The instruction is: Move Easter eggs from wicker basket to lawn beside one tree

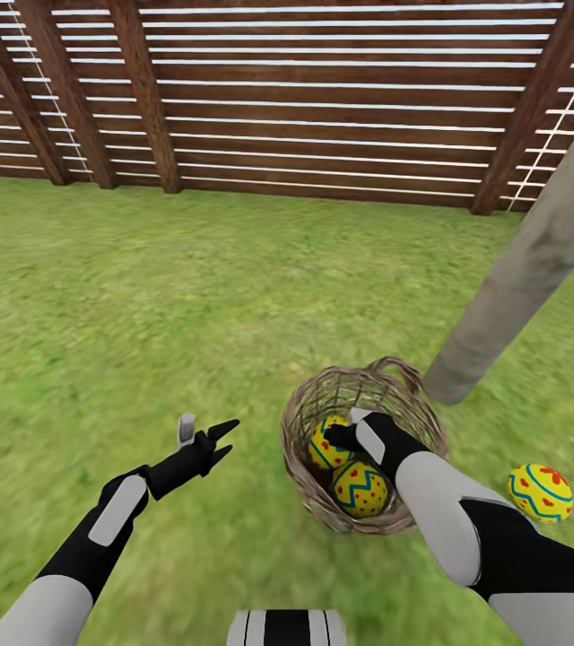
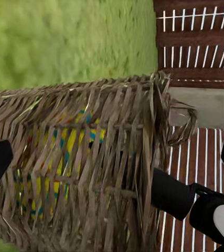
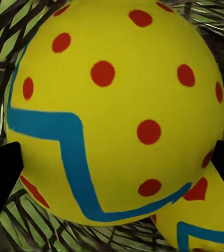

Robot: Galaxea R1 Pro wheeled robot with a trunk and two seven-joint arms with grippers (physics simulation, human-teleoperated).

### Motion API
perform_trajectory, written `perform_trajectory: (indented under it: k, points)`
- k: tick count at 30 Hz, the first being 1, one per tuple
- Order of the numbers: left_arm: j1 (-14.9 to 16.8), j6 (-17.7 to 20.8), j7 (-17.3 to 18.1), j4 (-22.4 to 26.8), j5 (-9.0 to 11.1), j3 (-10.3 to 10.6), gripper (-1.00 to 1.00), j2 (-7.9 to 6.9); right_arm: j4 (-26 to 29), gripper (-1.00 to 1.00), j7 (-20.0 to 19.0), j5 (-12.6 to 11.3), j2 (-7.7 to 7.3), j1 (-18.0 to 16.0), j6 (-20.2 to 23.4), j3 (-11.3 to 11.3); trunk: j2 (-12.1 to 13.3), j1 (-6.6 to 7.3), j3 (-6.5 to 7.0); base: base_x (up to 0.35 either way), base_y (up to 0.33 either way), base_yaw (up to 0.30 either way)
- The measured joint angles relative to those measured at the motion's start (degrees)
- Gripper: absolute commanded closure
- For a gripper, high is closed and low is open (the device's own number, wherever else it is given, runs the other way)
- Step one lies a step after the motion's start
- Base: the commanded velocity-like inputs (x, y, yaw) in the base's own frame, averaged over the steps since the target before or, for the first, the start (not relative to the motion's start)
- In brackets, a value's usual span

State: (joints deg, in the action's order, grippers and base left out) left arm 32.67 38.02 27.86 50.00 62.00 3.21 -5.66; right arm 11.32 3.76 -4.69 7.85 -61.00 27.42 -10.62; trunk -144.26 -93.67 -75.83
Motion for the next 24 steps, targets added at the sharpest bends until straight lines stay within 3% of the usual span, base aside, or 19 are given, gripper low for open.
perform_trajectory:
  k: [20, 24]
  points:
    - [0.0, -0.08, -0.35, -0.07, -0.01, 0.02, -1.0, 0.17, 0.35, 1.0, -0.02, 0.03, -0.24, 0.0, 0.29, -0.04, 0.27, 0.52, 4.43, -0.031, 0.0, 0.0]
    - [0.0, -0.08, -0.35, -0.07, 0.0, 0.02, -1.0, 0.16, 0.3, 1.0, -0.02, -0.25, -0.31, 0.0, 0.34, 0.01, 0.32, 0.59, 5.32, -0.271, 0.0, 0.0]
